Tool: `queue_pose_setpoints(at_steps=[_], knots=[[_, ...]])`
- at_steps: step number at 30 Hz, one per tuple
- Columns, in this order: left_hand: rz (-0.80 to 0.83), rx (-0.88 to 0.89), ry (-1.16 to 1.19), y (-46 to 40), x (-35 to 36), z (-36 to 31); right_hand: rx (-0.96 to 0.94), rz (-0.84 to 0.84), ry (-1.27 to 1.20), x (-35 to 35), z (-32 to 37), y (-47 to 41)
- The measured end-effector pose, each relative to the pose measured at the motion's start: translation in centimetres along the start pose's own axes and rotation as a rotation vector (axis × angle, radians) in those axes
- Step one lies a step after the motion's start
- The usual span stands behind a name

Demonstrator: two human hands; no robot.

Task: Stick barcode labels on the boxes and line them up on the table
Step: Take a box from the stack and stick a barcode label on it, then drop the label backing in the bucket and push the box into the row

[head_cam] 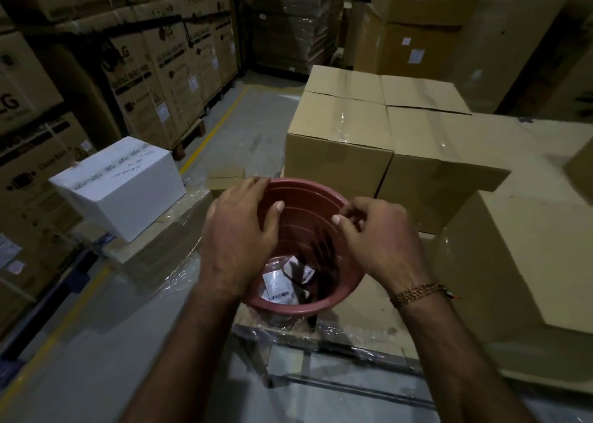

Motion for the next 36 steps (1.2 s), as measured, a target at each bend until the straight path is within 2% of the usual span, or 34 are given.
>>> queue_pose_setpoints(at_steps=[3, 5, 9, 13, 18, 25, 33, 36], knots=[[-0.011, 0.064, 0.043, 0.6, 0.2, -3.1, 0.056, -0.074, 0.106, -2.7, -2.7, 1.0], [-0.011, 0.112, 0.065, 1.1, 0.4, -5.3, 0.142, -0.108, 0.265, -4.5, -5.2, 1.8], [-0.007, 0.203, 0.109, 2.3, 1.3, -9.9, 0.408, -0.05, 0.523, -7.7, -11.7, 3.5], [0.01, 0.269, 0.141, 3.9, 3.2, -14.5, 0.641, 0.043, 0.543, -9.3, -18.3, 5.1], [0.069, 0.345, 0.202, 6.0, 6.8, -19.7, 0.54, -0.036, 0.571, -9.7, -21.3, 6.0], [0.151, 0.29, 0.176, 8.7, 11.4, -24.2, 0.466, -0.045, 0.595, -11.1, -23.2, 6.3], [0.368, 0.13, 0.048, 11.9, 17.6, -28.2, 0.416, -0.23, 0.251, -21.7, -28.5, 7.5], [0.571, 0.034, 0.008, 14.2, 21.4, -30.2, 0.44, -0.253, 0.12, -25.6, -31.5, 8.4]])
Point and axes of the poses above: each hand's wrist, its own y-axis away from the middle knuckle, its own x-axis out of the palm, z = x × y, the point moved 7 cm from there along -y, towards the middle knuckle, and after that the axes turned 8 degrees about -x, right-handed, at the moved point
